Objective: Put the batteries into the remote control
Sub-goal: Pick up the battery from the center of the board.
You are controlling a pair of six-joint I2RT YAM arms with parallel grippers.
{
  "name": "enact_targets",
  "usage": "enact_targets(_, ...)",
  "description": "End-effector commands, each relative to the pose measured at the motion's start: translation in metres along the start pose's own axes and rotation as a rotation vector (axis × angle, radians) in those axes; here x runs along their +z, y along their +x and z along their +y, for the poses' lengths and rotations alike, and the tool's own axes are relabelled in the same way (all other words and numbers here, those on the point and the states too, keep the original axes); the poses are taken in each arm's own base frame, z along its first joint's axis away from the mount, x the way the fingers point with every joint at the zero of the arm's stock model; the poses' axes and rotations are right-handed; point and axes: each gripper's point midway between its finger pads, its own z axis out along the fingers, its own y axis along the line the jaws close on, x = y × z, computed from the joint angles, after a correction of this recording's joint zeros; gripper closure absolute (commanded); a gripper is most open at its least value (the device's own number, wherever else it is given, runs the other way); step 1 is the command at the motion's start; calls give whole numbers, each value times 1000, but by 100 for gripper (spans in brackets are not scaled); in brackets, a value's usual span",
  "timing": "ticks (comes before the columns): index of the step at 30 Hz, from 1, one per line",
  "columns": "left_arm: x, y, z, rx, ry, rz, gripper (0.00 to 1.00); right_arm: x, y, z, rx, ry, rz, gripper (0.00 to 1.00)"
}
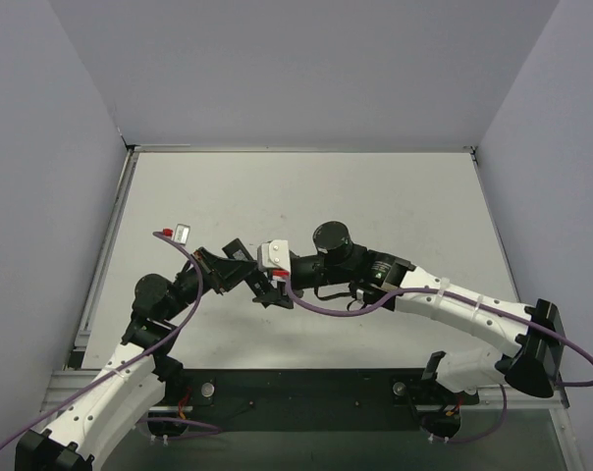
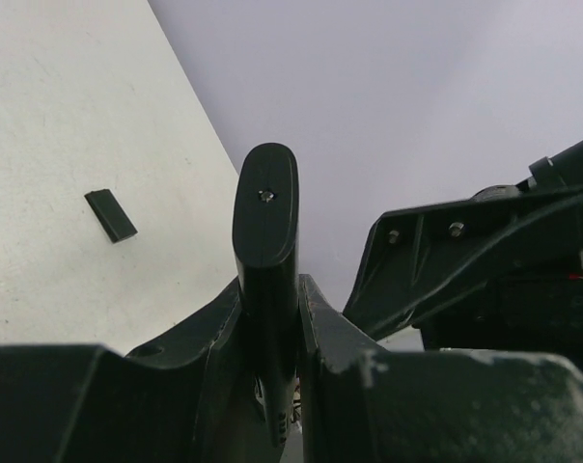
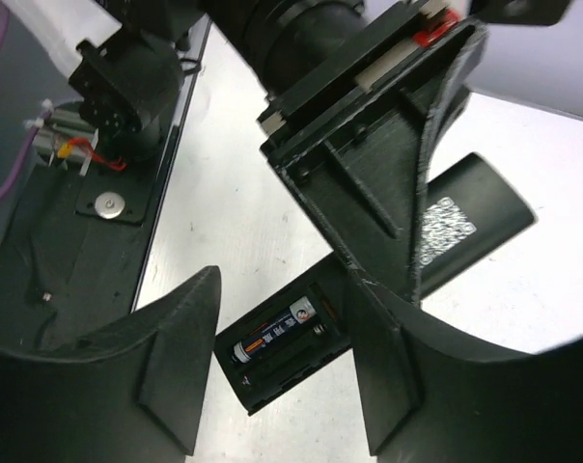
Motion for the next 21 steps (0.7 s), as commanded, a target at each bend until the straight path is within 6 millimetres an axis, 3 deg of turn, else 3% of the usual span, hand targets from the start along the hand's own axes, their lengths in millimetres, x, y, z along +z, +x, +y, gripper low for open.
enact_targets(1,2,-9,-16,95,68,-34,100,-24,-55,-19,63,139,-179,46)
enact_targets(5,0,-10,-14,121,67,-44,100,-39,-46,-39,321,271,-188,27)
enact_targets(8,-2,-12,-15,147,68,-59,100,-54,-25,-57,496,376,-173,12)
enact_targets(11,-5,-15,-7,182,10,-76,100,-71,12,-78,627,514,-114,0)
enact_targets(13,-9,-14,11,201,-77,-81,100,-81,39,-94,719,578,-72,0)
enact_targets(15,-15,-19,18,223,-128,-114,100,-86,69,-97,787,607,20,4)
enact_targets(19,-27,-15,43,197,-240,-129,100,-82,134,-106,850,631,233,10)
enact_targets(21,-32,-15,46,193,-251,-144,100,-83,154,-106,880,629,328,14)
